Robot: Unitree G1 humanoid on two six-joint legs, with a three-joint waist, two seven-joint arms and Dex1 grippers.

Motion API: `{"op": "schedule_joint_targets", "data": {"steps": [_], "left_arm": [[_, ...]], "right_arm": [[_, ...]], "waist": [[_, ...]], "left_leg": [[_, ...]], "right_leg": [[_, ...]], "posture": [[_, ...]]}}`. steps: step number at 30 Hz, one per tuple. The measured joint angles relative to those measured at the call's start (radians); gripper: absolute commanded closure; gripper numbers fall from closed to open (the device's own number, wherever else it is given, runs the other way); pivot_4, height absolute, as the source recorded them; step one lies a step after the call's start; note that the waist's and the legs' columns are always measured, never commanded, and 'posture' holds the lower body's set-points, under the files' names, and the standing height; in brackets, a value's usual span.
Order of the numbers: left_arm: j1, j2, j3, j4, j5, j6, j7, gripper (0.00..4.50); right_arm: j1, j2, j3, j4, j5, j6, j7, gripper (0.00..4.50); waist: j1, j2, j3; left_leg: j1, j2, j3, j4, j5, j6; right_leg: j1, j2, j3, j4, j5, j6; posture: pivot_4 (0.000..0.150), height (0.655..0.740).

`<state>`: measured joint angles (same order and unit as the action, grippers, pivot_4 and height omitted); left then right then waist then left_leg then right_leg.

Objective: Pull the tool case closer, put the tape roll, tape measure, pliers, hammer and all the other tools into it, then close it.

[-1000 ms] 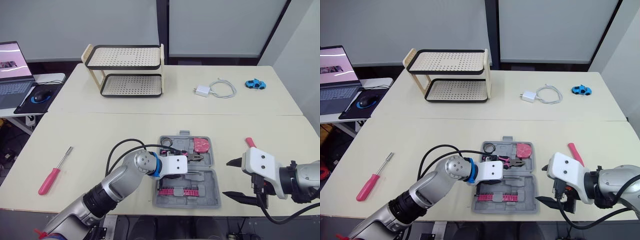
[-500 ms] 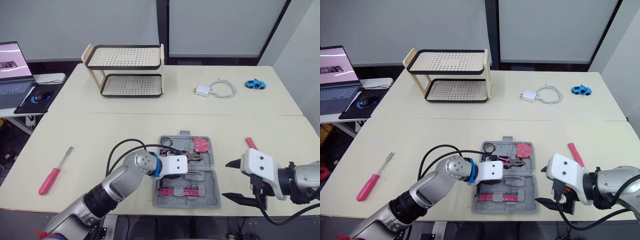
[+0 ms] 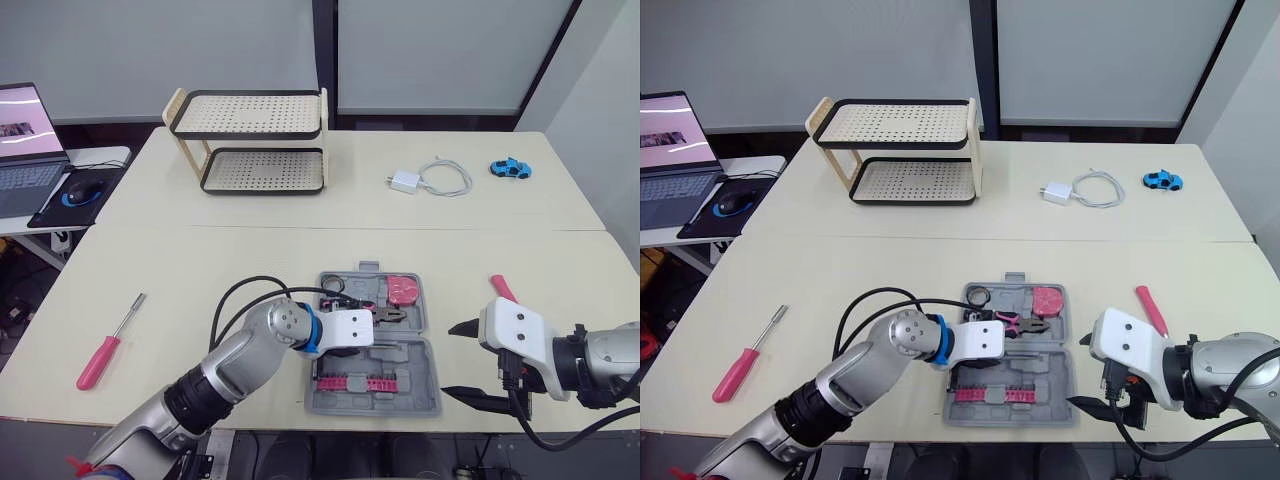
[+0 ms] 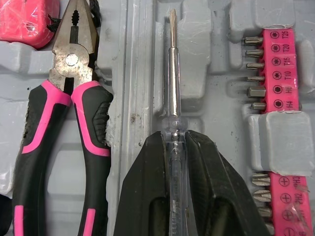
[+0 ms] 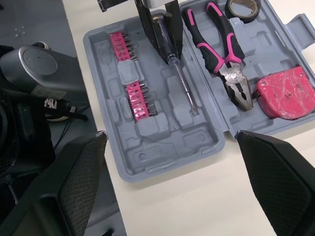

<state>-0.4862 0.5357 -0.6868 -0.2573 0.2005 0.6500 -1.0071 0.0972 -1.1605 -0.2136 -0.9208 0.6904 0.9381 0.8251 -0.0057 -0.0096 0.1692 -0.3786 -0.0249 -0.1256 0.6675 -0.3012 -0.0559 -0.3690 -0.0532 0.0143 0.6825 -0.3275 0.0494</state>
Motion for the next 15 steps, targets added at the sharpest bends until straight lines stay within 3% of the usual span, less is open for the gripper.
{"op": "schedule_joint_targets", "data": {"steps": [9, 15], "left_arm": [[-0.001, -0.005, 0.0, 0.017, 0.0, -0.012, -0.003, 4.29], [0.0, -0.01, 0.0, 0.02, -0.001, -0.005, -0.005, 2.41]], "right_arm": [[-0.005, 0.0, 0.001, 0.0, 0.0, 0.0, 0.0, 0.0], [-0.007, 0.001, 0.001, 0.0, 0.001, 0.0, -0.001, 0.0]], "waist": [[0.0, 0.0, 0.0], [0.001, 0.0, 0.0]], "left_leg": [[0.0, 0.0, 0.0, 0.0, 0.0, 0.0], [0.0, 0.0, 0.0, 0.001, 0.0, 0.0]], "right_leg": [[0.0, 0.0, 0.0, 0.0, 0.0, 0.0], [0.0, 0.0, 0.0, 0.0, 0.0, 0.0]], "posture": [[0.15, 0.74], [0.15, 0.74]]}}
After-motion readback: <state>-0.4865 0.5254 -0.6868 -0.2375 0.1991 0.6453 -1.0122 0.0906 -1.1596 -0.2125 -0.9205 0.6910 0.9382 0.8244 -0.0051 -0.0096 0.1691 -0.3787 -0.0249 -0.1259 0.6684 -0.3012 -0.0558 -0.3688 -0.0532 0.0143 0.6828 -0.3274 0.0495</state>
